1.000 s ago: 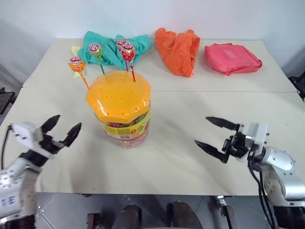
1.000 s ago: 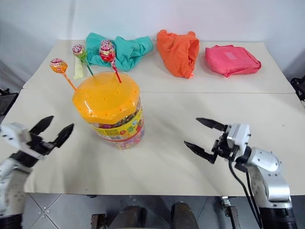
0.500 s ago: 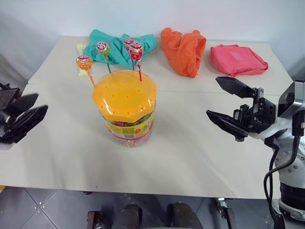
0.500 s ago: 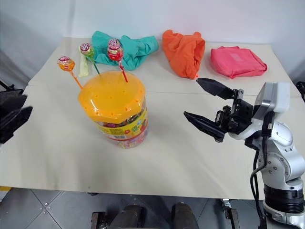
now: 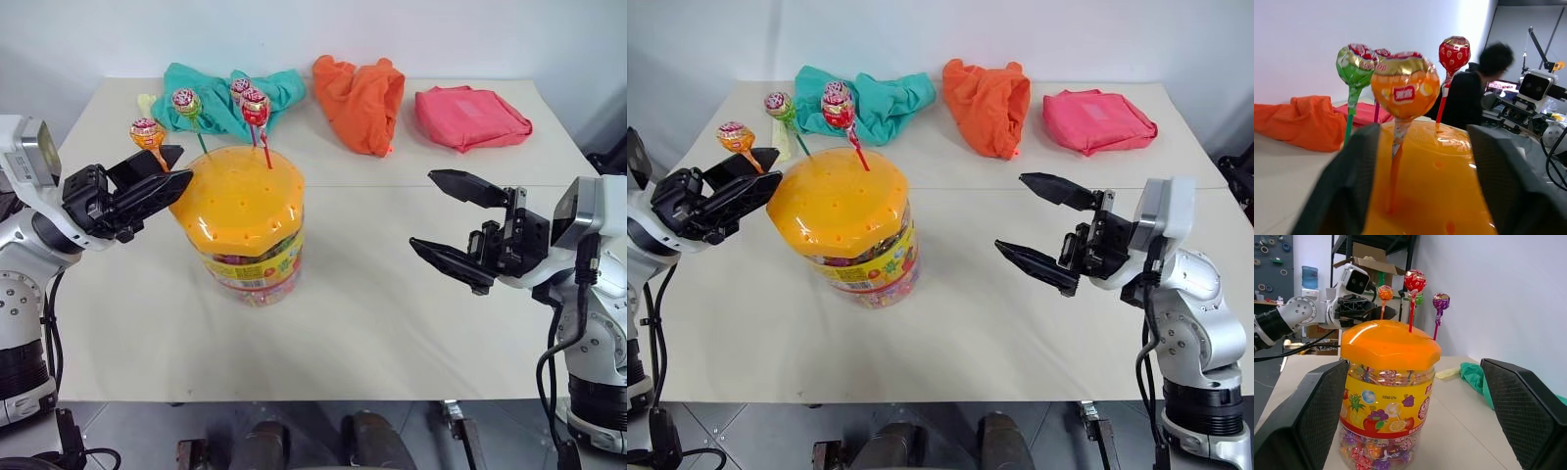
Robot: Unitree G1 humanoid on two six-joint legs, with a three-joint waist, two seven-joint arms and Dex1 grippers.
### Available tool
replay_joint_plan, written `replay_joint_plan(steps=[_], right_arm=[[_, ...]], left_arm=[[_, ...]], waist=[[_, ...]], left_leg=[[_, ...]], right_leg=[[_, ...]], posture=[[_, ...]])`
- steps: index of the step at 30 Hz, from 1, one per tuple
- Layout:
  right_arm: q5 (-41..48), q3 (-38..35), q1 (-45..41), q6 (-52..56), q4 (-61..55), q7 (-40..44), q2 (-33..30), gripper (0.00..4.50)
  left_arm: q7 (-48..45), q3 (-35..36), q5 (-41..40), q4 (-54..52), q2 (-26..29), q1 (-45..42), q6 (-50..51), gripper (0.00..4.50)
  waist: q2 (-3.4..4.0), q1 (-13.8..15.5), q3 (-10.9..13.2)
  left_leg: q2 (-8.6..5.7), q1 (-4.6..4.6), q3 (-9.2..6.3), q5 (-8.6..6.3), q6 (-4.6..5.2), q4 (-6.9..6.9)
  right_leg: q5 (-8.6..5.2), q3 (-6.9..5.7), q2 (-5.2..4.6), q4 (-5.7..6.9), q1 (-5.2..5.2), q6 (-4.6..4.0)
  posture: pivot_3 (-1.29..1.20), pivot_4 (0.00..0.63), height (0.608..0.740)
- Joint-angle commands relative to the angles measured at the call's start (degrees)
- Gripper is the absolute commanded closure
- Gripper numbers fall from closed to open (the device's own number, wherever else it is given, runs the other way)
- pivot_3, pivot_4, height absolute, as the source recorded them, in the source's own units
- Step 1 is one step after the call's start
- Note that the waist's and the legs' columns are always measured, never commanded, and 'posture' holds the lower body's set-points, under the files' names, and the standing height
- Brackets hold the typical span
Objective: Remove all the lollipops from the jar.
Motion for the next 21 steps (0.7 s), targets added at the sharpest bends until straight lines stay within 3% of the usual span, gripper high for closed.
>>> replay_joint_plan(steps=[1, 5, 11, 14, 17, 21], right_arm=[[0.3, -0.8, -0.2, -0.7, -2.4, -0.6, 0.3, 0.0], [-0.1, -0.4, -0.4, -0.8, -2.1, -0.6, 0.7, 0.0], [-0.6, 0.2, -1.8, -0.8, -1.1, -0.3, 1.7, 0.0], [-0.9, 1.1, -3.2, -0.9, 0.1, 0.5, 2.3, 0.0], [-1.0, 1.6, -4.0, -1.2, 0.6, 1.5, 2.6, 0.0], [-3.3, 3.3, -4.5, -3.0, 2.8, 6.4, 1.6, 0.0]], left_arm=[[-0.6, 2.3, -0.6, 0.9, 1.2, -0.2, 0.5, 3.2], [-0.4, 2.9, -0.7, 1.9, 1.3, -1.4, 0.7, 4.44], [9.9, 8.3, -11.5, 2.4, -1.8, -8.9, 5.1, 4.48], [14.7, 16.0, -14.8, 6.7, 0.8, -7.1, 7.0, 4.48], [16.9, 19.5, -8.9, 11.8, 5.7, 1.7, 9.1, 4.48], [16.0, 19.0, 5.0, 14.6, 11.2, 25.2, 11.5, 4.48]], waist=[[0.0, 0.1, 0.0], [0.0, 0.2, 0.0], [-0.01, 0.3, 0.0], [0.0, -0.3, 0.0], [0.01, -1.4, 0.0], [0.04, -2.2, 0.0]], left_leg=[[0.0, 0.0, 0.0, 0.0, 0.0, 0.01], [-0.01, -0.02, -0.02, 0.0, 0.0, 0.02], [-0.06, -0.12, -0.18, 0.0, 0.0, 0.2], [-0.06, -0.07, -0.18, 0.0, 0.0, 0.17], [-0.06, 0.28, -0.17, 0.0, -0.01, -0.08], [-0.1, 0.72, -0.18, 0.0, -0.01, -0.48]], right_leg=[[0.0, 0.0, 0.0, 0.0, 0.0, 0.0], [0.0, 0.0, -0.02, -0.02, 0.01, 0.0], [0.0, -0.12, -0.04, 0.04, 0.05, 0.0], [0.0, -0.11, -0.02, 0.13, 0.01, 0.0], [0.0, -0.1, 0.02, 0.21, -0.01, 0.0], [0.0, 0.09, 0.0, 0.22, 0.01, -0.01]], posture=[[0.0, 0.15, 0.74], [0.0, 0.15, 0.74], [0.0, 0.15, 0.74], [0.0, 0.15, 0.74], [0.0, 0.15, 0.74], [0.0, 0.15, 0.74]])
